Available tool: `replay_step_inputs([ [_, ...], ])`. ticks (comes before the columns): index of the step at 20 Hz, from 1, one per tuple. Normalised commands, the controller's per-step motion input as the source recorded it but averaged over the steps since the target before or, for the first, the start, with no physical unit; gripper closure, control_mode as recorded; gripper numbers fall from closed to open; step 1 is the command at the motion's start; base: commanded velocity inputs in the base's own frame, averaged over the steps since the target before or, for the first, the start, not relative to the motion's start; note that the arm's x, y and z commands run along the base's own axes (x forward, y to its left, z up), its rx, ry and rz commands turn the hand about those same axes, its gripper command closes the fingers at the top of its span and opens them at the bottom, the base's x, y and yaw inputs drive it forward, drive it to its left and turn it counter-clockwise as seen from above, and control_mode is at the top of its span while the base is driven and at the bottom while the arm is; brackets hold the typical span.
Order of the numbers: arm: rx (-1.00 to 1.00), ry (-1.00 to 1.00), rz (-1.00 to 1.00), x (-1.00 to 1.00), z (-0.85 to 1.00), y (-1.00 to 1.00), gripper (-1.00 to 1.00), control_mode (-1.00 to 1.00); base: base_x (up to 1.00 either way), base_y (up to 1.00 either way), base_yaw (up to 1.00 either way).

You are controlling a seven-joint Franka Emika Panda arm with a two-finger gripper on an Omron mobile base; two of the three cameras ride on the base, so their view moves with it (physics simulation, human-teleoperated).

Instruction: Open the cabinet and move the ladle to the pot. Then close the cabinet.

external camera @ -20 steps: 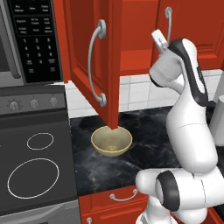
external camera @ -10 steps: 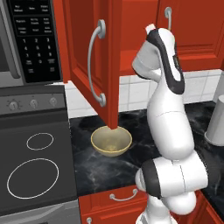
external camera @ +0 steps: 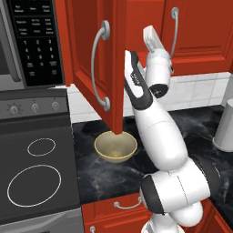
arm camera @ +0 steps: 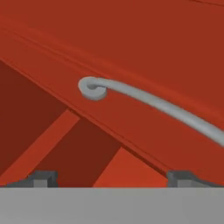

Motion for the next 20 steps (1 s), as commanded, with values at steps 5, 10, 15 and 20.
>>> replay_step_inputs([
  [5,0.00,0.00,0.04,-0.77,0.32,0.00,-1.00,-1.00,0.00,0.00,0.00],
  [10,0.00,0.00,0.05,-0.84,0.44,0.00,-1.00,-1.00,0.00,0.00,0.00],
  [15,0.00,0.00,0.04,-1.00,0.54,0.03,-1.00,-1.00,0.00,0.00,0.00],
  [20,-0.03,0.00,0.00,-1.00,0.77,0.20,-1.00,-1.00,0.00,0.00,0.00],
])
